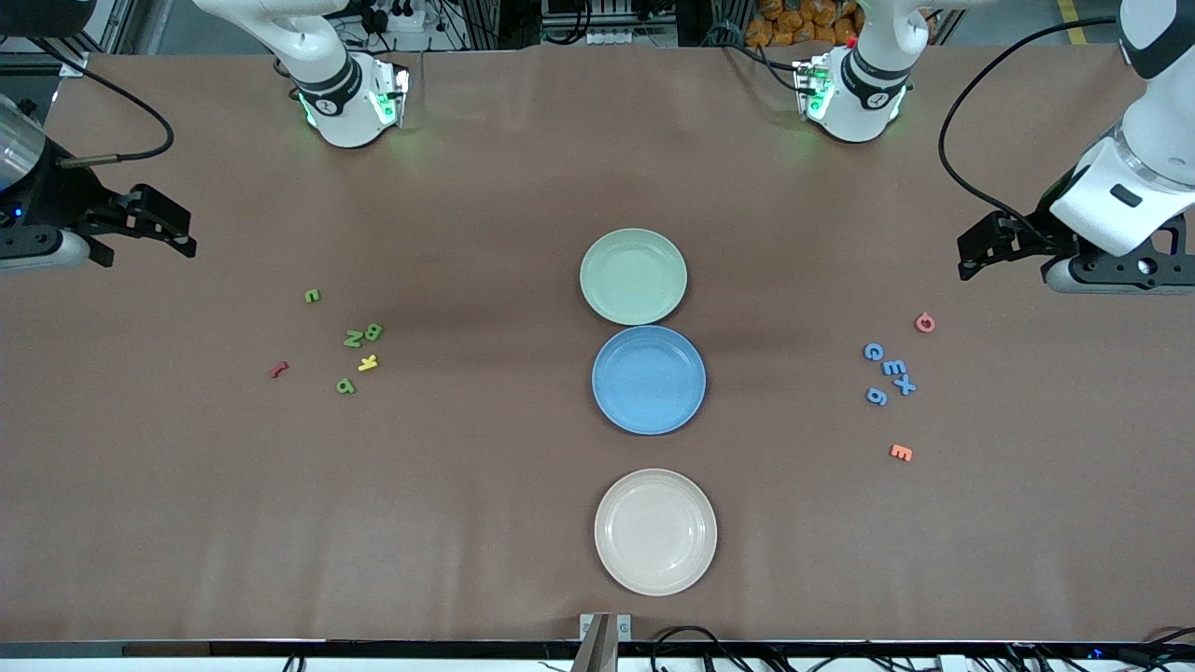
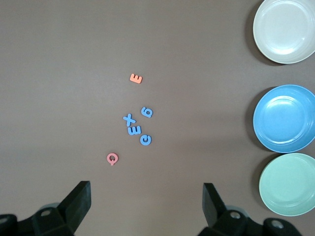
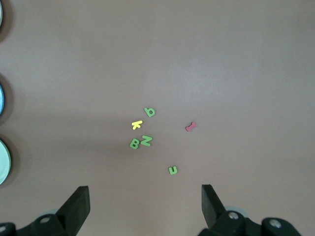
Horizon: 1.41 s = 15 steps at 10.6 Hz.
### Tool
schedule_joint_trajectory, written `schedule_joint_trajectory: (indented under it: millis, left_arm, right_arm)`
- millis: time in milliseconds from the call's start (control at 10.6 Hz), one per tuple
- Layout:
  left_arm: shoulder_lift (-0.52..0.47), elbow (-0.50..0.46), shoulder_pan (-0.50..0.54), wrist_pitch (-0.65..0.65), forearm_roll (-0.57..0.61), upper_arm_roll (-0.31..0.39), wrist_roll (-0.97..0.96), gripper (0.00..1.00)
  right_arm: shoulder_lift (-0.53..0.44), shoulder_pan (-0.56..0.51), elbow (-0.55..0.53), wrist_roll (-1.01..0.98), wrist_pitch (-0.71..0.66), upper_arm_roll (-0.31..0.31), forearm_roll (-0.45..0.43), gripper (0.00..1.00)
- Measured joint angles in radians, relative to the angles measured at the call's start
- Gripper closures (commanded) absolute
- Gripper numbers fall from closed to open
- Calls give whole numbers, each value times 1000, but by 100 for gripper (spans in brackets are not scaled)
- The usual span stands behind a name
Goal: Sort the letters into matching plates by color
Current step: 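Reach the left gripper to blue E while the right gripper reaches green u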
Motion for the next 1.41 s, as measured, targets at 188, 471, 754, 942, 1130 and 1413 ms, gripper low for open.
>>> schedule_joint_trajectory:
  millis: [188, 471, 754, 942, 1130, 1413]
  left_arm:
    - [0, 0, 3, -1, 0, 0, 0, 0]
    - [17, 0, -2, -4, 0, 0, 0, 0]
    - [77, -3, 5, -5, -3, 0, 0, 0]
    - [129, -11, 7, -5, -11, 1, -2, 0]
    - [169, -53, 7, 39, -11, 1, -7, 0]
    - [178, -212, 6, 216, -11, 1, -30, 0]
  right_arm:
    - [0, 0, -3, 0, -2, 0, 0, 0]
    - [2, 0, -56, 0, 19, 0, 0, 0]
    - [6, 1, -156, -1, 112, 0, 0, 0]
    - [7, 2, -240, -1, 204, 0, 0, 0]
    - [6, 3, -343, -1, 319, 0, 0, 0]
    - [4, 3, -511, -1, 490, 1, 0, 0]
